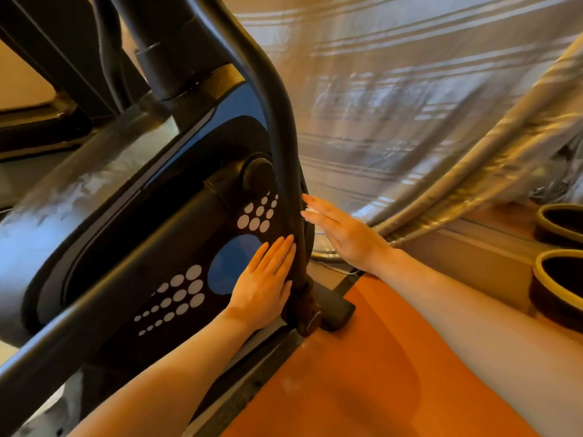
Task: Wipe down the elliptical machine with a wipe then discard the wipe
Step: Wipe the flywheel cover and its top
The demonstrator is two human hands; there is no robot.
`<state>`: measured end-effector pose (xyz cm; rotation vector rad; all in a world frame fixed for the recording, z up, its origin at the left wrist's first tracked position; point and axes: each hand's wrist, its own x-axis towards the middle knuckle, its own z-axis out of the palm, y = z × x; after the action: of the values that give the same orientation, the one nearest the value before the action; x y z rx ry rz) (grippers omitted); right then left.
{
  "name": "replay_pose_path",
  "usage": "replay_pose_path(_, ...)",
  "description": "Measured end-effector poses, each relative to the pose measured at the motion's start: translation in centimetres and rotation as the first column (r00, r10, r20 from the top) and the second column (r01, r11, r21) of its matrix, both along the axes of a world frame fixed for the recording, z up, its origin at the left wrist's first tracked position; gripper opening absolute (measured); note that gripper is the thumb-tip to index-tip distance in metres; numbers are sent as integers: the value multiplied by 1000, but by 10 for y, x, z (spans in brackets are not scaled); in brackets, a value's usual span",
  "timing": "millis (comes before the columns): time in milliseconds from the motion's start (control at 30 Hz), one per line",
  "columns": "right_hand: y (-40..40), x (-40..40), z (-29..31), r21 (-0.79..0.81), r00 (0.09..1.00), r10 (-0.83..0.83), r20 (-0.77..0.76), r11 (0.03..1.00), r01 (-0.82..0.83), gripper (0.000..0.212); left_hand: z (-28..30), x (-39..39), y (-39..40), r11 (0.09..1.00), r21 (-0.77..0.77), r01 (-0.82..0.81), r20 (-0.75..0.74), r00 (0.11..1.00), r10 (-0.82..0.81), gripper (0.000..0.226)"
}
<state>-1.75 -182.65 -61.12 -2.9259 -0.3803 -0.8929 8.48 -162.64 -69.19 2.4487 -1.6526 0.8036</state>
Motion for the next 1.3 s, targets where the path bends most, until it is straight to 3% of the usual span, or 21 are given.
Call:
replay_pose_path(400,-38,-49,-47,110,963,-202,-178,968,224,39,1,-39,-60,996,-23,88,-32,996,-89,61)
replay_pose_path(600,-69,-95,-48,140,911,-342,-231,915,379,36,12,-59,-118,980,-20,196,-71,978,-197,39)
replay_pose_path(867,-139,-103,-73,128,711,-601,-364,724,678,36,-13,-35,-213,942,51,331,-212,925,-314,22)
replay_pose_path(1300,-166,-103,-54,211,619,-595,-513,611,763,40,40,-43,-286,883,134,450,-367,850,-378,18)
